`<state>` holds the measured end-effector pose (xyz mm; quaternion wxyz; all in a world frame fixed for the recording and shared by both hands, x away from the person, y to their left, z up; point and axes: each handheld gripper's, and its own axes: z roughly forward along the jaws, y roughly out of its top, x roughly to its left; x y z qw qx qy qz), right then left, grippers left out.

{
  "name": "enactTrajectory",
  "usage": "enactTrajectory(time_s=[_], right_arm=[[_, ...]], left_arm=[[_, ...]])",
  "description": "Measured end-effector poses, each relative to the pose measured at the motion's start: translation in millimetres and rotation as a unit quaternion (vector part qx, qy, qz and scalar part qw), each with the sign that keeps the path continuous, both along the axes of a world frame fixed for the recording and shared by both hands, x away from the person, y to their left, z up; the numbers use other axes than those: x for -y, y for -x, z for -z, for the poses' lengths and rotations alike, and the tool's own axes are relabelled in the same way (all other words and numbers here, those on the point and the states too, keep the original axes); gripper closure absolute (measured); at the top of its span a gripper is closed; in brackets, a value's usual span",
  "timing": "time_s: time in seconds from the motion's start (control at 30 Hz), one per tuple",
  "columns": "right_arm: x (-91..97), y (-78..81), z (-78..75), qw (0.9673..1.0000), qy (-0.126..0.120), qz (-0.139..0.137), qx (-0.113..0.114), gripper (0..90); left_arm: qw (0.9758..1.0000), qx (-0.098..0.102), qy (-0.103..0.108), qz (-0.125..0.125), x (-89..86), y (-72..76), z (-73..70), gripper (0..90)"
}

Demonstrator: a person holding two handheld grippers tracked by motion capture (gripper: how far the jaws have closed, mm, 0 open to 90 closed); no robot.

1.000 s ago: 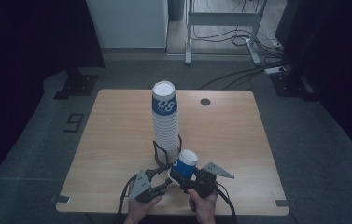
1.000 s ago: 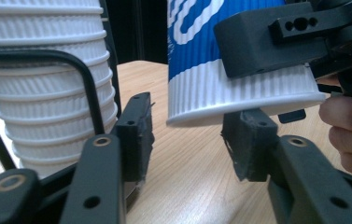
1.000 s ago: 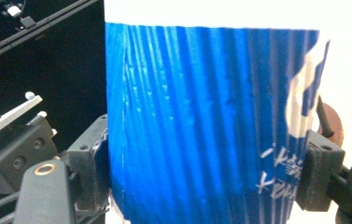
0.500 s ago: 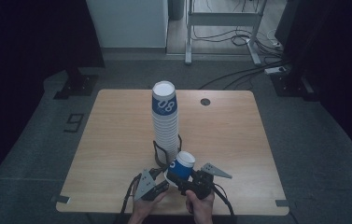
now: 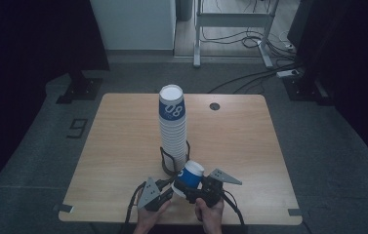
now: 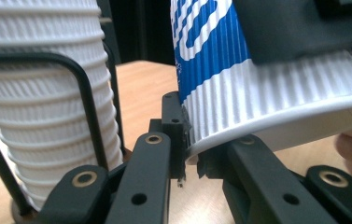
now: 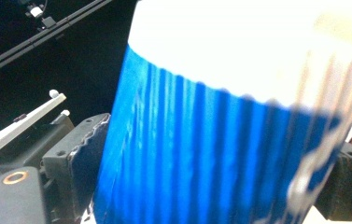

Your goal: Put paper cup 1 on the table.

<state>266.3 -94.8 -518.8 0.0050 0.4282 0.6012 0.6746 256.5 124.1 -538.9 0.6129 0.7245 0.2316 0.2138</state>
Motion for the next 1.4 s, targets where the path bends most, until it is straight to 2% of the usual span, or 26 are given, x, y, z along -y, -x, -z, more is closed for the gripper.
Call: enactTrajectory(time_s=[0.13, 0.4, 0.53, 0.6, 0.63, 0.67, 0.7, 0.77, 0.87, 0.93, 0.97, 1.03, 1.07, 1.1, 1.2, 1.3, 1.33, 1.37, 1.4], right_arm=[[4.8, -1.6, -2.4, 0.9999, 0.005, 0.014, 0.007, 12.1], [9.3, -2.4, -5.5, 0.9993, 0.014, 0.027, 0.023, 11.6], [12.4, -1.8, -7.3, 0.9989, 0.02, 0.03, 0.03, 12.4], [15.2, -1.7, -8.5, 0.9984, 0.024, 0.038, 0.034, 12.4], [18.8, -0.8, -10.1, 0.9978, 0.02, 0.047, 0.042, 12.7], [20.4, 0.0, -11.3, 0.9976, 0.016, 0.052, 0.042, 12.7], [21.9, 0.3, -12.0, 0.9975, 0.013, 0.054, 0.044, 12.8], [23.3, 1.2, -13.0, 0.9971, 0.014, 0.06, 0.046, 12.8], [28.0, 5.1, -13.8, 0.9957, 0.031, 0.07, 0.053, 12.5], [29.1, 6.4, -13.8, 0.9956, 0.034, 0.069, 0.054, 12.3], [30.8, 8.6, -12.6, 0.9948, 0.039, 0.068, 0.065, 12.3], [32.1, 9.8, -12.3, 0.9947, 0.042, 0.066, 0.067, 12.3], [33.7, 12.2, -10.6, 0.9939, 0.047, 0.064, 0.077, 12.3], [35.0, 13.2, -9.8, 0.9937, 0.049, 0.061, 0.081, 12.3], [37.8, 16.8, -7.2, 0.9909, 0.065, 0.044, 0.11, 12.2], [39.5, 17.9, -6.0, 0.9907, 0.072, 0.041, 0.108, 12.3], [39.7, 18.6, -4.9, 0.9893, 0.08, 0.042, 0.114, 12.3], [40.7, 19.8, -2.7, 0.9852, 0.103, 0.046, 0.129, 12.4], [41.2, 20.0, -1.5, 0.9832, 0.115, 0.045, 0.134, 12.4]], left_arm=[[0.9997, -0.021, -0.008, 0.014, -3.3, -0.6, 0.1, 82.5], [0.9989, -0.033, -0.02, 0.026, -8.3, -0.2, -0.3, 82.6], [0.9988, -0.033, -0.03, 0.019, -11.6, -1.2, -0.6, 82.8], [0.9985, -0.035, -0.038, 0.015, -14.1, -2.3, -1.6, 82.8], [0.9982, -0.039, -0.046, 0.005, -16.2, -3.4, -2.9, 82.8], [0.9982, -0.039, -0.046, 0.005, -16.2, -3.4, -2.9, 82.8], [0.9977, -0.052, -0.043, 0.01, -19.9, -6.3, -4.6, 82.8], [0.9976, -0.056, -0.04, 0.01, -21.8, -7.6, -5.7, 82.9], [0.997, -0.067, -0.038, 0.011, -29.2, -10.7, -10.8, 83.0], [0.997, -0.069, -0.035, 0.01, -30.9, -11.4, -11.8, 83.0], [0.9967, -0.073, -0.035, 0.01, -32.7, -12.1, -13.0, 83.1], [0.9963, -0.079, -0.034, 0.006, -35.8, -13.2, -15.0, 83.1], [0.9955, -0.087, -0.035, 0.007, -37.6, -14.3, -16.9, 83.2], [0.9955, -0.087, -0.035, 0.007, -37.6, -14.3, -16.9, 83.2], [0.994, -0.095, -0.052, 0.017, -38.7, -16.0, -21.1, 83.2], [0.9931, -0.098, -0.061, 0.021, -39.1, -16.0, -23.7, 83.2], [0.9926, -0.097, -0.069, 0.023, -38.8, -15.9, -25.3, 83.2], [0.9918, -0.097, -0.08, 0.023, -38.4, -15.5, -27.6, 83.2], [0.9915, -0.096, -0.084, 0.023, -38.1, -15.4, -28.9, 83.2]])
